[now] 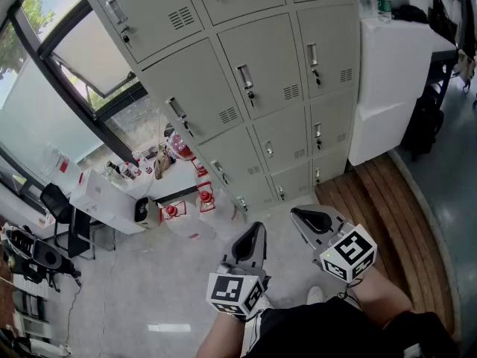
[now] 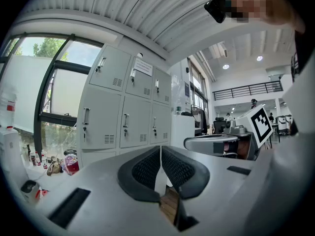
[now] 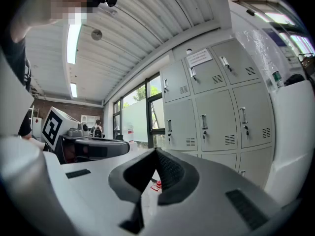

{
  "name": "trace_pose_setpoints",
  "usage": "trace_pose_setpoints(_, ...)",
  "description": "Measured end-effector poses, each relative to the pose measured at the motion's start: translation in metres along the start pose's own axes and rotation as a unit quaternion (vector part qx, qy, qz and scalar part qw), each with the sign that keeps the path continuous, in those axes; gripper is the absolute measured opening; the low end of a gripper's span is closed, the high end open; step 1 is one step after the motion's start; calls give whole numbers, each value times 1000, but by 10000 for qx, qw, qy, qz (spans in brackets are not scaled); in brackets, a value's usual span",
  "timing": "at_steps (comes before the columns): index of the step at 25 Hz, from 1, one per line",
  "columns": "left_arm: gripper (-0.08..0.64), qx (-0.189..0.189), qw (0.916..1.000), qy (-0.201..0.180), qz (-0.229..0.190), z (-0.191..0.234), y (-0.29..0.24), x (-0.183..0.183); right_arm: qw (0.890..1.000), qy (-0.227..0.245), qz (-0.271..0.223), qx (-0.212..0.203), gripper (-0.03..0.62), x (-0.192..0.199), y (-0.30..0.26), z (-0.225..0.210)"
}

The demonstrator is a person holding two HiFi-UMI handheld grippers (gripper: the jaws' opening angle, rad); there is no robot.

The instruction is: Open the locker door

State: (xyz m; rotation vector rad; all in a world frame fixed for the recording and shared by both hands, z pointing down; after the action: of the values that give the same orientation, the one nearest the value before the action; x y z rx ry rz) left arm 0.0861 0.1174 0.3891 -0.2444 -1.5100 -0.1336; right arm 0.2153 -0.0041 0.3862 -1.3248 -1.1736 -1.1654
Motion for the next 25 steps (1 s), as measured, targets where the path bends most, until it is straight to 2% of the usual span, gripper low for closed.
trace_pose_setpoints(14,23,94,9999,83,39,14,0,0,10000,-28,32,56,54,-1,-12,6)
trace_pose_setpoints(25,23,207,9997,131,-11,78,-1,-9,9997,-15,34,221,54,-14,-71,16)
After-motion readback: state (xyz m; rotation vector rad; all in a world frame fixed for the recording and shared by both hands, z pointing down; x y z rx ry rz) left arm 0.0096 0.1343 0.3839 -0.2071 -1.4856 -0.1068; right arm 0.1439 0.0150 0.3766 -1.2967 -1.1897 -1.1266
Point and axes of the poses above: the fingertips, and each gripper's own axes: y backward along the fingers, z to its left, x out of its underside, the point moved 8 cm from there along y, backward along the fingers, and after that the axes turned 11 degrees about -x, right-handed, at the moved point
